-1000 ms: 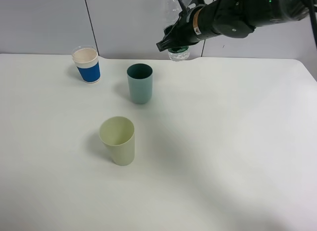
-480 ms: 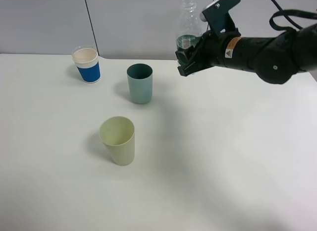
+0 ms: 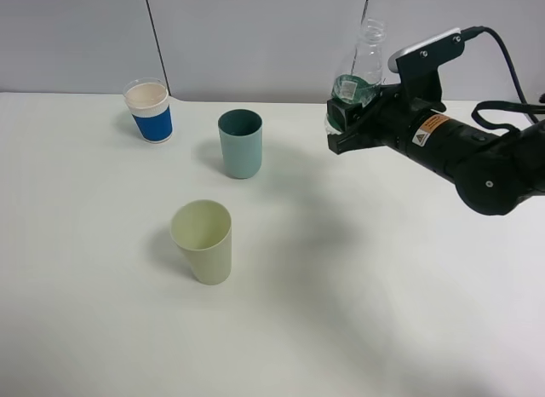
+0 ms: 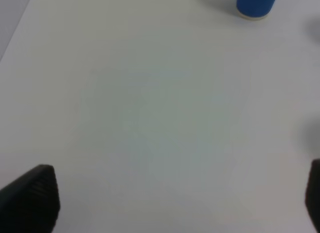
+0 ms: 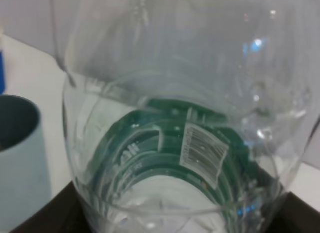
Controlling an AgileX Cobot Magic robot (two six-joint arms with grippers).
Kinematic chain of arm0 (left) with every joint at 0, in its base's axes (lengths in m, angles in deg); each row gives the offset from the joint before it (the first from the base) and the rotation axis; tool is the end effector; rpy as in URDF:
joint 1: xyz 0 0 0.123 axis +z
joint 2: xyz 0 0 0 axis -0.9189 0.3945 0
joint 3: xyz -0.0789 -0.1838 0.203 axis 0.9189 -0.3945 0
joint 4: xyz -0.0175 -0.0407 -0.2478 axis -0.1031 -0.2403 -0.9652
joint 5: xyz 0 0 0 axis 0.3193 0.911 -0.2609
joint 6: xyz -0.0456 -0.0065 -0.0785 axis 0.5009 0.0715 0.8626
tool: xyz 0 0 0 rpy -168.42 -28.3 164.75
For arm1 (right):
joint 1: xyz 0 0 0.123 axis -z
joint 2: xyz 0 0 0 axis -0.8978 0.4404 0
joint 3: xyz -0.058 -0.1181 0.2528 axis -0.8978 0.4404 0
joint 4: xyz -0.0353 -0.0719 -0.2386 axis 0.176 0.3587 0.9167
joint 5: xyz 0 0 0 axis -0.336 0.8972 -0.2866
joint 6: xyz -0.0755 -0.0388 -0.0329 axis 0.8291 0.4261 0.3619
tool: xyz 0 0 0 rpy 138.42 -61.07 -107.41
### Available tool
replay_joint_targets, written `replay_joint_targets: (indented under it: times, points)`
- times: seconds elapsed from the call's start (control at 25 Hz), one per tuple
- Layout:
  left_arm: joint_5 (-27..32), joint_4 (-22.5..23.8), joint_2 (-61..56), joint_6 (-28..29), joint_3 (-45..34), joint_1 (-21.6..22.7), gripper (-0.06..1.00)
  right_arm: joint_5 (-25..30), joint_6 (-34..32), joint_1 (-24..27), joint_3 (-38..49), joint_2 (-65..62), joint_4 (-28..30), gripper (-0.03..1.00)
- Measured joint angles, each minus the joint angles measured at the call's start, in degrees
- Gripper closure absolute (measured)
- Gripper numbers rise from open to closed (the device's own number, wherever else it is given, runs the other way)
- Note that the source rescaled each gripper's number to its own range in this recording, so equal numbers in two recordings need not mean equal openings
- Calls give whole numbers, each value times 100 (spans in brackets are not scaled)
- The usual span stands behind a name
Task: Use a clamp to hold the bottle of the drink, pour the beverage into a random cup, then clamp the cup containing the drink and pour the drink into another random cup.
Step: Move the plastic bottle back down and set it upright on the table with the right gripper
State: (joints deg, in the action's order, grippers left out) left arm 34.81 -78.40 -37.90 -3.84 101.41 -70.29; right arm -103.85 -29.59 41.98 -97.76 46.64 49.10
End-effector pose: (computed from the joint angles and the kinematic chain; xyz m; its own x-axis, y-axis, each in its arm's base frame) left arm -0.0055 0.0111 0.2796 -0.4361 -0.0232 -0.8996 -0.0670 0.9977 0.0067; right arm 0.2941 0.1227 0.1650 -0.0762 -0.2255 -0.9712 -0.4351 0.8840 -0.1711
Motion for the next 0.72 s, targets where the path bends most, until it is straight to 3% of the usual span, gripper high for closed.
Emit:
replay_joint_targets:
  times: [0.36, 0.72]
  points:
    - [0, 0, 0, 0, 0, 0, -6, -855, 4, 2, 0, 915, -252, 97]
    - [0, 0, 0, 0, 0, 0, -6, -1023, 4, 7, -10, 1473, -604, 97]
